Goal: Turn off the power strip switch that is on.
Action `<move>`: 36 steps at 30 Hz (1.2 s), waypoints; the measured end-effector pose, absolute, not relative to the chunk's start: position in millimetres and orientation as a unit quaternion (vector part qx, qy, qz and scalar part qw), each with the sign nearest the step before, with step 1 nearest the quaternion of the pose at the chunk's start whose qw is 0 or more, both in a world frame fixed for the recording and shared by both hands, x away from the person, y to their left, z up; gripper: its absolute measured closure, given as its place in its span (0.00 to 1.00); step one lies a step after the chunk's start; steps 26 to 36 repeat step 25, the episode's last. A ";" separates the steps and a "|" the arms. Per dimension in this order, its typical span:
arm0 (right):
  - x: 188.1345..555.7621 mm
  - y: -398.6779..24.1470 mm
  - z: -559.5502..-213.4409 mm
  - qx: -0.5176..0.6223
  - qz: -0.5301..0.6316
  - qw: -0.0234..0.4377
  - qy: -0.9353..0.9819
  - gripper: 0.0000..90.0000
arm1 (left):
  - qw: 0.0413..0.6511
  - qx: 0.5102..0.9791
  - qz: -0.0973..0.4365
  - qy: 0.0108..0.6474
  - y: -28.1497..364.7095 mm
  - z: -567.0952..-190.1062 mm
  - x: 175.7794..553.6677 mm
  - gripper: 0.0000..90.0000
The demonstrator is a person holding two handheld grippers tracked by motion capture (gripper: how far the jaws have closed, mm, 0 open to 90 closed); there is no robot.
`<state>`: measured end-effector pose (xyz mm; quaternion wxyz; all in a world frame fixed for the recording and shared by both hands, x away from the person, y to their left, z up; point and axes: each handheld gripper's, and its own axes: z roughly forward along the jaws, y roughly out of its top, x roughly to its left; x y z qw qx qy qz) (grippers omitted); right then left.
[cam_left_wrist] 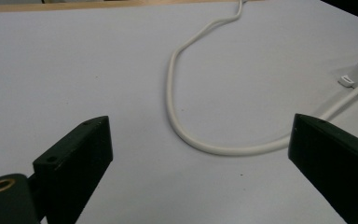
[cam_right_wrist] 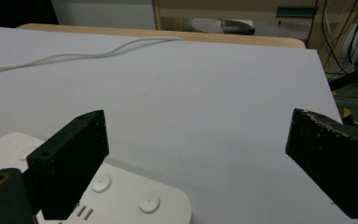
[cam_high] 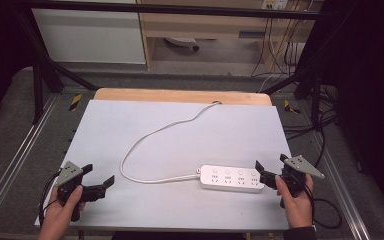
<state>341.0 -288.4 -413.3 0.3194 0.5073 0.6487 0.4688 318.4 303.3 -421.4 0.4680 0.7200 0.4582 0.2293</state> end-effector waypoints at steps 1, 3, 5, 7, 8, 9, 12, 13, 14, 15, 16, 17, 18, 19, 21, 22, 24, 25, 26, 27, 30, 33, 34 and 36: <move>341.3 -290.9 -414.0 0.507 0.466 0.322 0.649 0.07 | 0.467 0.720 0.230 0.458 303.4 -421.4 318.5 0.07; 341.8 -295.2 -416.0 0.510 0.464 0.322 0.648 0.07 | 0.468 0.720 0.229 0.458 303.3 -421.4 318.4 0.07; 342.8 -299.8 -418.3 0.512 0.462 0.325 0.647 0.07 | 0.468 0.720 0.230 0.458 303.3 -421.4 318.3 0.07; 343.5 -304.3 -420.9 0.516 0.458 0.325 0.647 0.07 | 0.468 0.720 0.230 0.458 303.4 -421.3 318.3 0.07; 343.9 -306.3 -422.4 0.518 0.455 0.324 0.647 0.07 | 0.468 0.720 0.230 0.458 303.5 -421.3 318.4 0.07; 344.5 -308.9 -424.3 0.521 0.452 0.324 0.648 0.07 | 0.468 0.720 0.230 0.458 303.5 -421.3 318.3 0.07; 346.2 -316.5 -429.7 0.531 0.442 0.321 0.648 0.07 | 0.469 0.719 0.230 0.459 303.5 -421.3 318.3 0.07; 347.0 -318.9 -431.8 0.534 0.439 0.319 0.649 0.07 | 0.468 0.720 0.230 0.458 303.6 -421.2 318.4 0.07; 347.8 -321.3 -434.1 0.537 0.433 0.317 0.650 0.07 | 0.469 0.719 0.230 0.458 303.5 -421.2 318.4 0.07; 348.6 -323.2 -436.4 0.542 0.428 0.314 0.651 0.07 | 0.469 0.719 0.230 0.458 303.5 -421.2 318.4 0.07; 349.6 -325.1 -439.0 0.547 0.422 0.310 0.653 0.07 | 0.469 0.719 0.229 0.458 303.4 -421.2 318.4 0.07; 350.7 -326.8 -441.8 0.552 0.415 0.305 0.656 0.07 | 0.469 0.720 0.229 0.458 303.4 -421.2 318.4 0.07; 352.1 -328.2 -444.8 0.555 0.408 0.302 0.659 0.07 | 0.469 0.720 0.229 0.458 303.3 -421.2 318.3 0.07; 352.9 -328.9 -446.9 0.561 0.403 0.297 0.660 0.07 | 0.469 0.720 0.230 0.458 303.3 -421.1 318.3 0.07; 355.3 -330.4 -451.6 0.571 0.387 0.292 0.663 0.07 | 0.468 0.721 0.229 0.457 303.3 -421.1 318.3 0.07; 356.2 -330.5 -453.3 0.572 0.381 0.291 0.666 0.07 | 0.468 0.721 0.229 0.457 303.2 -421.1 318.3 0.07; 358.3 -329.4 -456.2 0.575 0.368 0.290 0.671 0.07 | 0.468 0.720 0.230 0.457 302.9 -421.2 318.6 0.07; 359.9 -328.5 -457.7 0.578 0.360 0.290 0.673 0.07 | 0.468 0.721 0.230 0.457 302.8 -421.2 318.7 0.07; 359.9 -328.5 -457.7 0.578 0.360 0.290 0.673 0.07 | 0.468 0.721 0.230 0.457 302.8 -421.2 318.7 0.07; 359.9 -328.5 -457.7 0.578 0.360 0.290 0.673 0.07 | 0.468 0.721 0.230 0.457 302.8 -421.2 318.7 0.07; 359.9 -328.5 -457.7 0.578 0.360 0.290 0.673 0.07 | 0.468 0.721 0.230 0.457 302.8 -421.2 318.7 0.07; 359.9 -328.5 -457.7 0.578 0.360 0.290 0.673 0.07 | 0.468 0.721 0.230 0.457 302.8 -421.2 318.7 0.07; 359.9 -328.5 -457.7 0.578 0.360 0.290 0.673 0.07 | 0.468 0.721 0.230 0.457 302.8 -421.2 318.7 0.07; 359.9 -328.5 -457.7 0.578 0.360 0.290 0.673 0.07 | 0.468 0.721 0.230 0.457 302.8 -421.2 318.7 0.07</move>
